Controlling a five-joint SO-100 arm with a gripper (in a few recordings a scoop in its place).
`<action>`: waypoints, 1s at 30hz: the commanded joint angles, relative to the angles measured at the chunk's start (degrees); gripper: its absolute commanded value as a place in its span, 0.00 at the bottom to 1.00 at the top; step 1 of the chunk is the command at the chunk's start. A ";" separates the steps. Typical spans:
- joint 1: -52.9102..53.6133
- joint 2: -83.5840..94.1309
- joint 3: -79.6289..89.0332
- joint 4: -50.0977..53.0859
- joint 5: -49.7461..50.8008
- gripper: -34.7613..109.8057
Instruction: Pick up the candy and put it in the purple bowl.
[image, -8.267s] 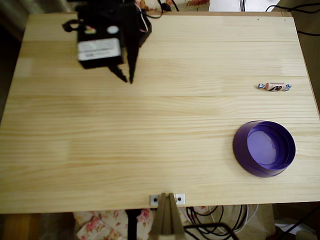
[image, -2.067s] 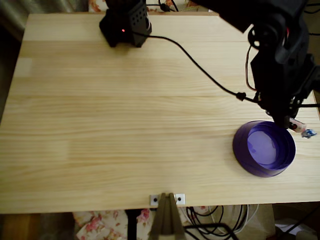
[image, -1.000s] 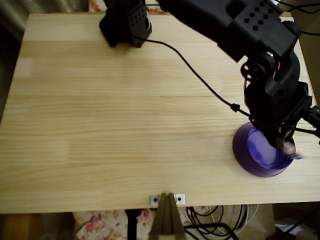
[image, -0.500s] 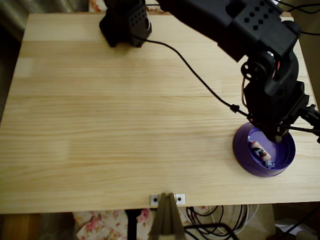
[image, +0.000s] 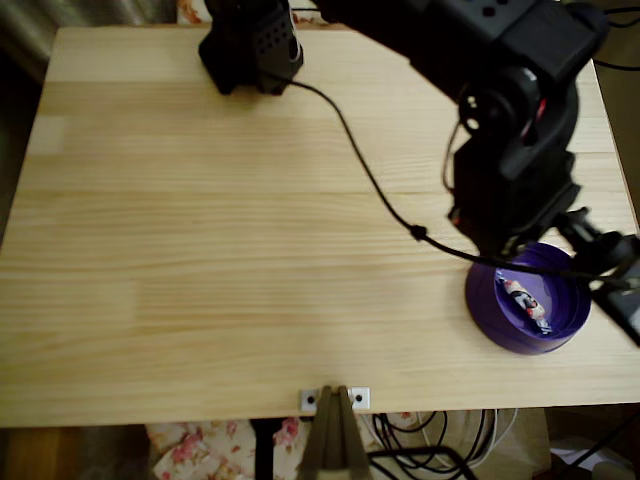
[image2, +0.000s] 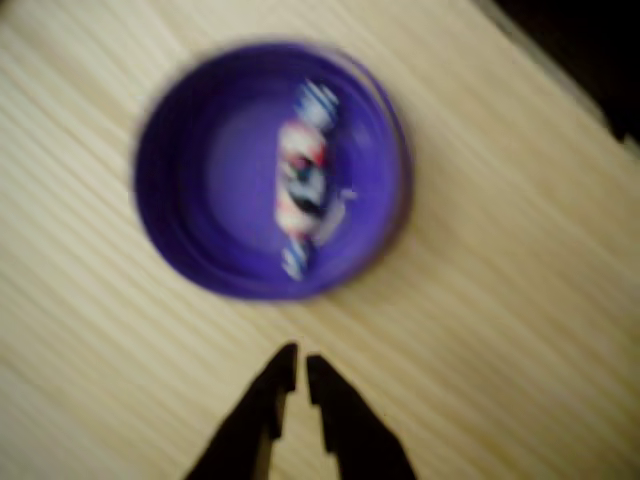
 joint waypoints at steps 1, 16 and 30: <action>1.23 13.27 0.35 4.04 -1.41 0.24; 14.85 56.34 41.22 -0.97 -4.92 0.24; 40.17 85.61 67.85 -2.20 -3.69 0.24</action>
